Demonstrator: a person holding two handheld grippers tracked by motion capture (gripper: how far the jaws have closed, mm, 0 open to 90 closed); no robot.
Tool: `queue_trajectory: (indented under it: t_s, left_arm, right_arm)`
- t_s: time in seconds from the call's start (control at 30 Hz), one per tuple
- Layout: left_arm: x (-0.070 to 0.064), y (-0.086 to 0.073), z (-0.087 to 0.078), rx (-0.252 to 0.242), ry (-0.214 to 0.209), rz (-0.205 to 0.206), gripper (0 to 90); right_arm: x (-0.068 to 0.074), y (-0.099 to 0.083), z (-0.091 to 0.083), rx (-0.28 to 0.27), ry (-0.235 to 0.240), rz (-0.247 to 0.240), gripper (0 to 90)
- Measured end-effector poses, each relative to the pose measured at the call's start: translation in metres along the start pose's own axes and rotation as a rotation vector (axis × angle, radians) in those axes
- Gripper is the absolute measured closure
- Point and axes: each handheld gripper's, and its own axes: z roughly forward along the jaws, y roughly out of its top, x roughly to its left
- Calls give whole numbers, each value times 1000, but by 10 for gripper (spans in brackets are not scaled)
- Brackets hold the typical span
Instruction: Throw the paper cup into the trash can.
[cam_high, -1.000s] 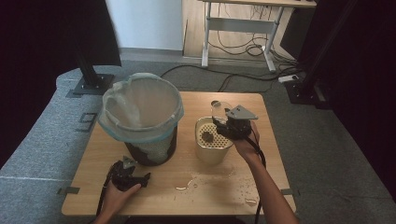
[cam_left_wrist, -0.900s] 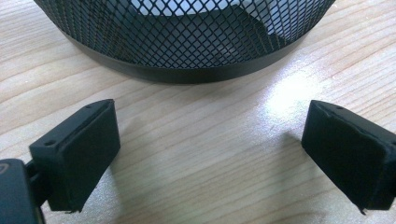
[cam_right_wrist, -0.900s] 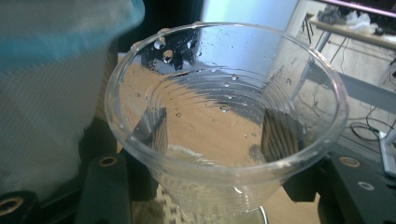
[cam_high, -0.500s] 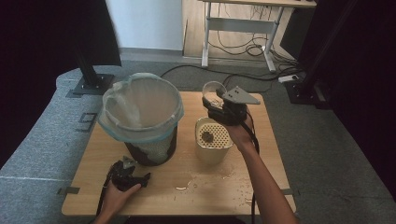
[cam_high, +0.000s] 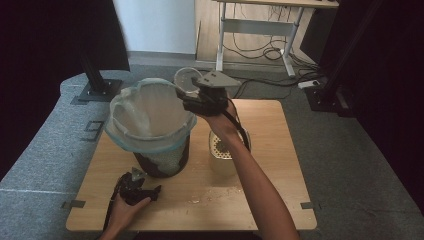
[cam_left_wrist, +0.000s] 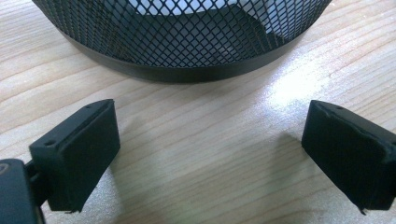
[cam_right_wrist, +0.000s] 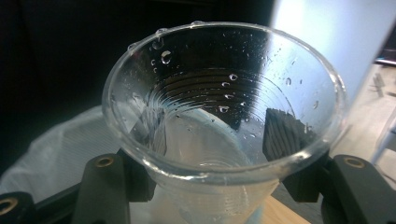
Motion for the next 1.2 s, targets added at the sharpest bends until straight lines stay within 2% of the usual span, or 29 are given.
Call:
queue_trajectory:
  t_s: [0.03,0.07,0.1,0.23,0.3,0.33,0.4,0.43,0.47,0.5,0.63,0.77,0.8,0.83,0.9,1.03,1.07,1.13,1.17,1.2]
  left_arm:
    - [0,0,0,0,0,0,39]
    - [0,0,0,0,0,0,39]
    - [0,0,0,-1,0,0,39]
    - [0,0,0,-1,-2,2,39]
    - [0,0,0,-1,-2,2,39]
    - [0,0,0,-1,-2,2,39]
    - [0,0,0,0,-2,3,39]
    - [0,0,0,0,-2,3,39]
    - [0,0,0,0,-2,2,39]
    - [0,0,0,0,-3,3,39]
    - [0,-1,0,0,-5,5,39]
    - [0,-1,0,0,-5,5,39]
    - [0,-1,0,0,-5,5,39]
    - [0,-1,0,0,-5,5,39]
    - [0,-1,0,0,-5,5,38]
    - [0,-1,0,-1,-5,5,38]
    - [0,-1,0,-1,-5,5,38]
    - [0,-1,0,-1,-4,6,38]
    - [0,-1,0,-2,-4,5,38]
    - [0,-1,0,-2,-4,5,38]
  right_arm:
    - [6,4,12,4,20,3,391]
    - [6,4,12,4,20,3,391]
    - [10,6,22,12,36,7,383]
    - [14,8,34,10,60,31,367]
    - [17,8,44,32,73,35,325]
    - [17,8,44,32,73,35,325]
    - [19,7,58,81,108,66,205]
    - [19,7,58,81,108,66,205]
    - [20,6,64,112,125,78,171]
    - [22,4,71,149,122,80,146]
    - [22,2,72,165,125,78,135]
    - [15,-4,55,143,104,69,137]
    - [15,-4,55,143,104,69,137]
    - [11,-9,43,133,88,59,141]
    - [8,-12,37,127,81,52,142]
    - [-6,-32,-2,102,43,25,155]
    - [-6,-32,-2,102,43,25,155]
    - [-13,-41,-17,100,28,20,159]
    - [-21,-54,-37,98,8,24,166]
    - [-21,-54,-37,98,8,24,166]
